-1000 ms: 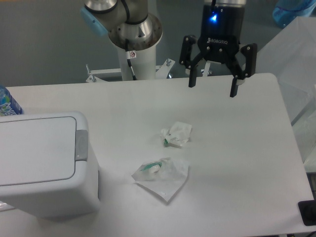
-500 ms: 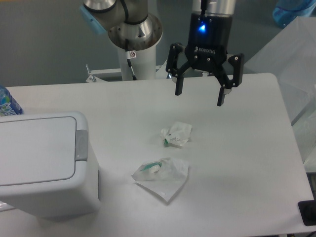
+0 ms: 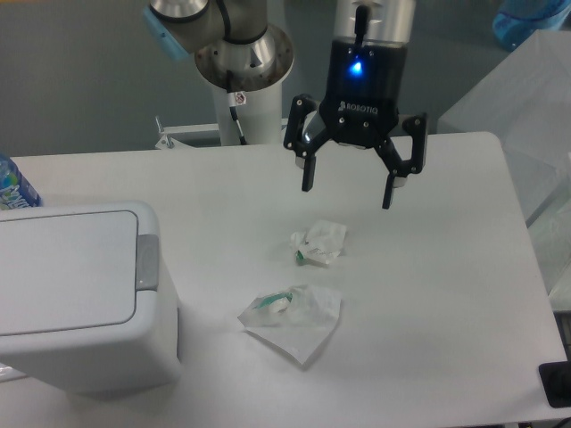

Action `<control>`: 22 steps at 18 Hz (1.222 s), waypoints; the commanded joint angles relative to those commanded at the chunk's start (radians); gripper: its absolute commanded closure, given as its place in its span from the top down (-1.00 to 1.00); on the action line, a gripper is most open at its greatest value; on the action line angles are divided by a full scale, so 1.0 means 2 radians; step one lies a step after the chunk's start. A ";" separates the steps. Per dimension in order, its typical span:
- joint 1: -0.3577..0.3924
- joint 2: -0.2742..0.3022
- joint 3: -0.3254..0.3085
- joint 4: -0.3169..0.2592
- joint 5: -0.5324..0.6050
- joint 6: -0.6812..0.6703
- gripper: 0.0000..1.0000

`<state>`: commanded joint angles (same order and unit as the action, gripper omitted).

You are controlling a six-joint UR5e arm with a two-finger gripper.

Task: Open the trash can
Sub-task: 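Lower the gripper over the trash can lid edge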

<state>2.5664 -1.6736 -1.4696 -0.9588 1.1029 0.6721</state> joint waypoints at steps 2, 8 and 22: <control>-0.004 0.000 -0.002 0.001 -0.002 -0.027 1.00; -0.048 -0.021 0.000 0.002 -0.002 -0.098 1.00; -0.107 -0.045 -0.018 0.023 0.001 -0.200 1.00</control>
<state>2.3516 -1.7641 -1.5063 -0.9127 1.1045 0.2715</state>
